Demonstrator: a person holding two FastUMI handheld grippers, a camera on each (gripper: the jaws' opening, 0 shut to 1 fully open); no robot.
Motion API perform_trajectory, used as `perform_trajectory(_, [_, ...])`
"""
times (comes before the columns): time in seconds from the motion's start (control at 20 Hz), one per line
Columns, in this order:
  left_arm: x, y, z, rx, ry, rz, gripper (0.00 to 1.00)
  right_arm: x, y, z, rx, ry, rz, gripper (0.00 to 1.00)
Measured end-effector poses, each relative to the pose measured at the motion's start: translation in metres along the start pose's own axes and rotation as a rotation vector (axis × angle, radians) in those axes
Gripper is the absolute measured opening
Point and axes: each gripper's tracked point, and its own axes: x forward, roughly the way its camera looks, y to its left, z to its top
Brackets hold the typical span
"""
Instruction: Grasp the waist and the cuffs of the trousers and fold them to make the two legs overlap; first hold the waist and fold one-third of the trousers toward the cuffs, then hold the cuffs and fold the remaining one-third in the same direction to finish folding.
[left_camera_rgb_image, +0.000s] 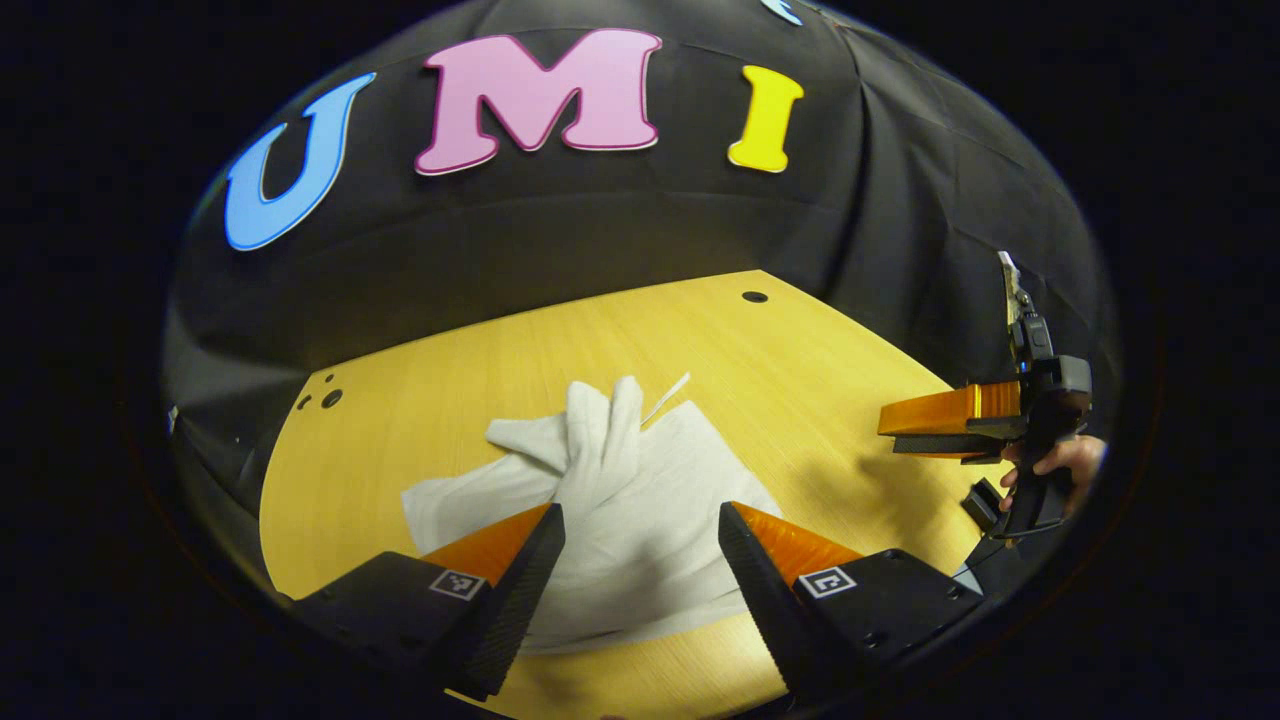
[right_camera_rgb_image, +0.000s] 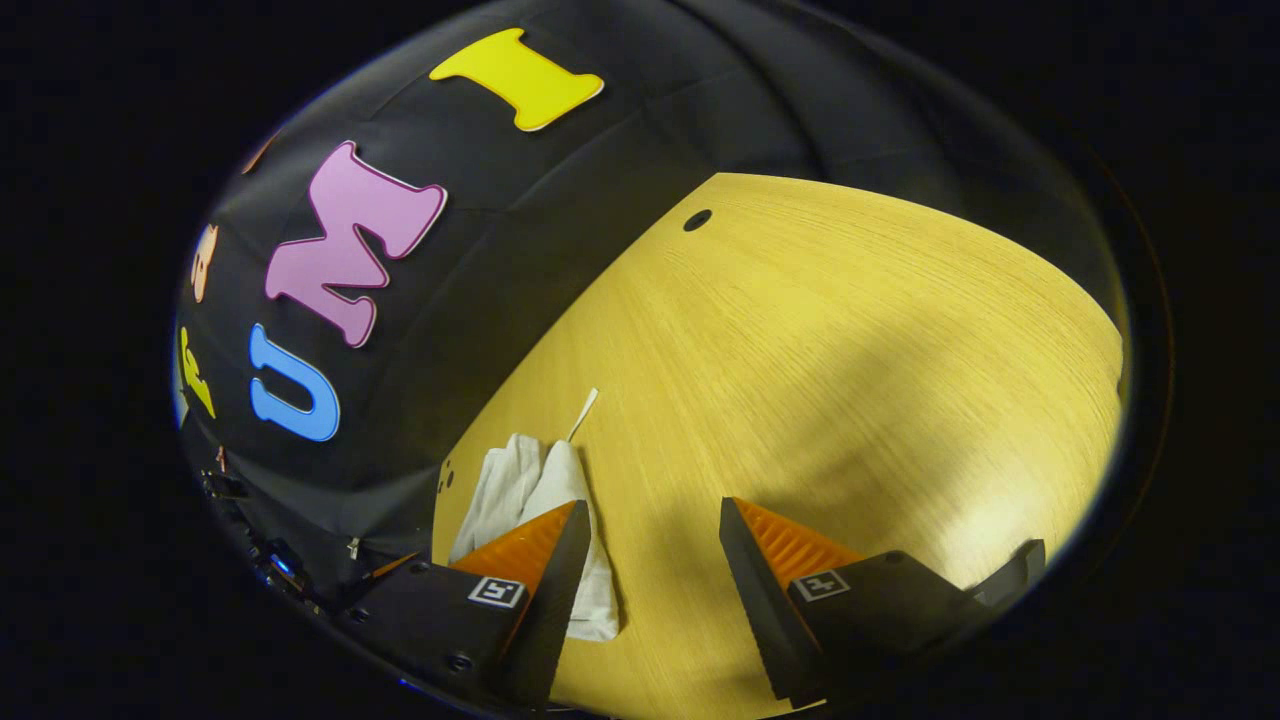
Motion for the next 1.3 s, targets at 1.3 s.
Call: perform_trajectory(1.3, [-0.12,0.132,0.003,-0.263,-0.139,0.161,0.99,-0.067,0.222,-0.049,-0.747,-0.178,0.123,0.85])
